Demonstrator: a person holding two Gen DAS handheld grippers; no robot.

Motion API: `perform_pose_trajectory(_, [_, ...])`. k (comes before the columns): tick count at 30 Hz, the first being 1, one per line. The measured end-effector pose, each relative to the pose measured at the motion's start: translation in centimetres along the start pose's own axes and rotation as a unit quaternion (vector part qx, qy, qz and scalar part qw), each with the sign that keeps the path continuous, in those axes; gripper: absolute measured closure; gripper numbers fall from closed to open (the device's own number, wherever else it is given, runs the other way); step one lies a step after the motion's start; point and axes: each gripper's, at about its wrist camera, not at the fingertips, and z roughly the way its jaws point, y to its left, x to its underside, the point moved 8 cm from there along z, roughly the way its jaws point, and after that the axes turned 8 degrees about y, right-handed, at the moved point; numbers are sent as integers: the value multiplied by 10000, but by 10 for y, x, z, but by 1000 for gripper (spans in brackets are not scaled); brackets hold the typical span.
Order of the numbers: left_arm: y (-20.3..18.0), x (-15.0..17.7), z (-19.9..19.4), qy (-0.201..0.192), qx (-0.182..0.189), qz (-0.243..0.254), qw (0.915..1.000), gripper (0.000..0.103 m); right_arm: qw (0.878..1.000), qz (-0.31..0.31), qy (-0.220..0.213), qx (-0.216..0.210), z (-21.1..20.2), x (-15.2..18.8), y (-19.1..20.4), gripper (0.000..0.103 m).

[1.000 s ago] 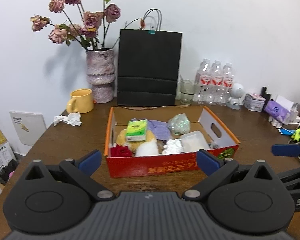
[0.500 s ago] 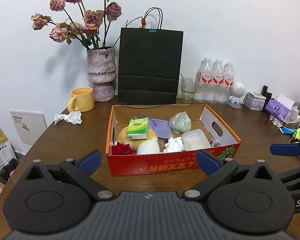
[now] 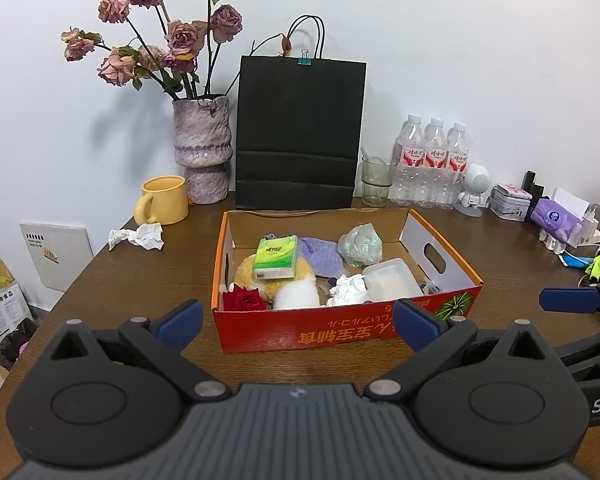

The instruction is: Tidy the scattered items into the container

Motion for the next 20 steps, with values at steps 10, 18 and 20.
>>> perform_pose_trajectory(10, [1,2,7,133,-34,-48,9999,0,10000,-5,23,-3,2,3,2,0])
perform_pose_trajectory(18, [3,6,15,262,36,-122,9996,0,10000,1,73,-19,5,6,2,0])
perform_pose_trajectory(20, [4,6,16,273,57,-153,9995,0,10000,4,80,-28,6,6,2,0])
